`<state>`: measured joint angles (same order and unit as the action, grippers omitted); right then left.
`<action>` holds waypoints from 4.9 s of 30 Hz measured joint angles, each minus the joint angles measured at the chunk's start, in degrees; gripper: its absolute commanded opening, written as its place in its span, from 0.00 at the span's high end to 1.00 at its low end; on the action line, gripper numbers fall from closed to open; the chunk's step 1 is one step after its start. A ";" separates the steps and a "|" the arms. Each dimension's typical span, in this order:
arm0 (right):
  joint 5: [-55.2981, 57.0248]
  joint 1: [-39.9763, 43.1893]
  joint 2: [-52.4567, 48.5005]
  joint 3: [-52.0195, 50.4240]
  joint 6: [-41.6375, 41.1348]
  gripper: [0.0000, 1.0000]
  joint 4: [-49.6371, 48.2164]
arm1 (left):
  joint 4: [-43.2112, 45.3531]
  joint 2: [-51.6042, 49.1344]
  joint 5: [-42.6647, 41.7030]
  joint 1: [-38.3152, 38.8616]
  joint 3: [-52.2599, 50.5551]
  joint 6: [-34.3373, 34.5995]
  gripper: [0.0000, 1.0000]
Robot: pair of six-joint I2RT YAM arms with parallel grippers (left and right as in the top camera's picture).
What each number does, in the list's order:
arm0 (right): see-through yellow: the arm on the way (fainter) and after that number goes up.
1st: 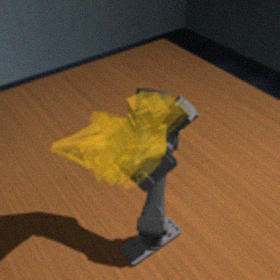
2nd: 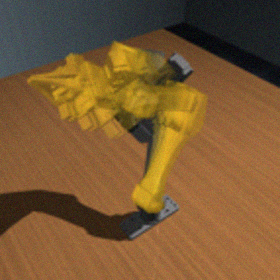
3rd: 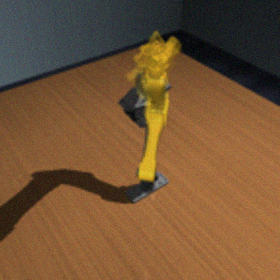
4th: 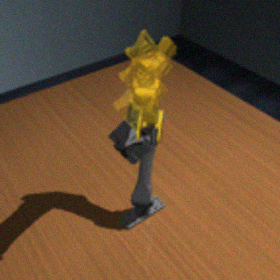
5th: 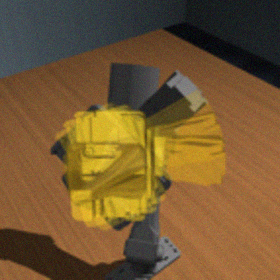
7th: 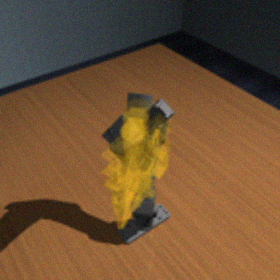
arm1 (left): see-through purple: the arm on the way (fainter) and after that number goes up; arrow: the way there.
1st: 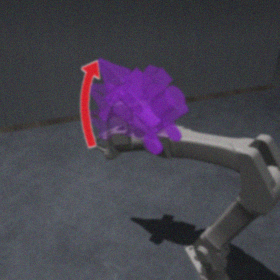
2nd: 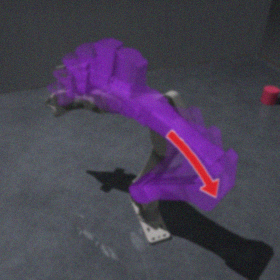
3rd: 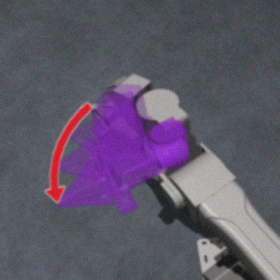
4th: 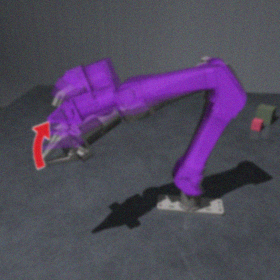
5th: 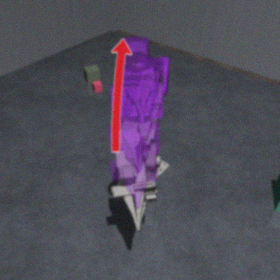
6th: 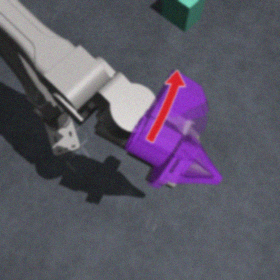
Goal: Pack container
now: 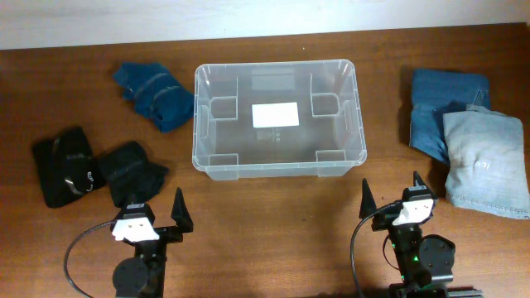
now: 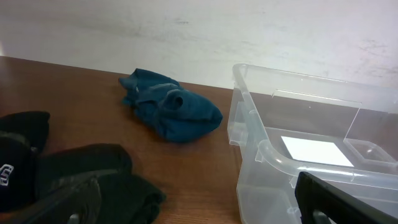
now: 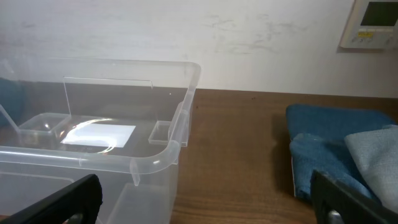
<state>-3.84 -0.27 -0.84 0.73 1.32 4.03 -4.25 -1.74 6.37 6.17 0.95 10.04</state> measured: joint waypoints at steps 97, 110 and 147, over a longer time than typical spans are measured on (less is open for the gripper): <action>6.73 28.04 -92.08 68.24 -2.40 0.01 49.62 | 0.02 -0.02 -0.02 0.00 0.00 -0.02 0.01; 14.10 28.04 -101.48 68.24 8.61 0.25 44.96 | 0.00 -0.02 -0.02 0.00 0.00 -0.02 0.01; -8.55 19.65 -104.61 144.80 8.00 0.96 90.31 | 0.00 -0.02 -0.02 0.00 0.00 -0.02 0.00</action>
<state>-12.38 19.38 -105.45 145.53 9.32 94.35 -4.25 -1.76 6.35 6.17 0.95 10.02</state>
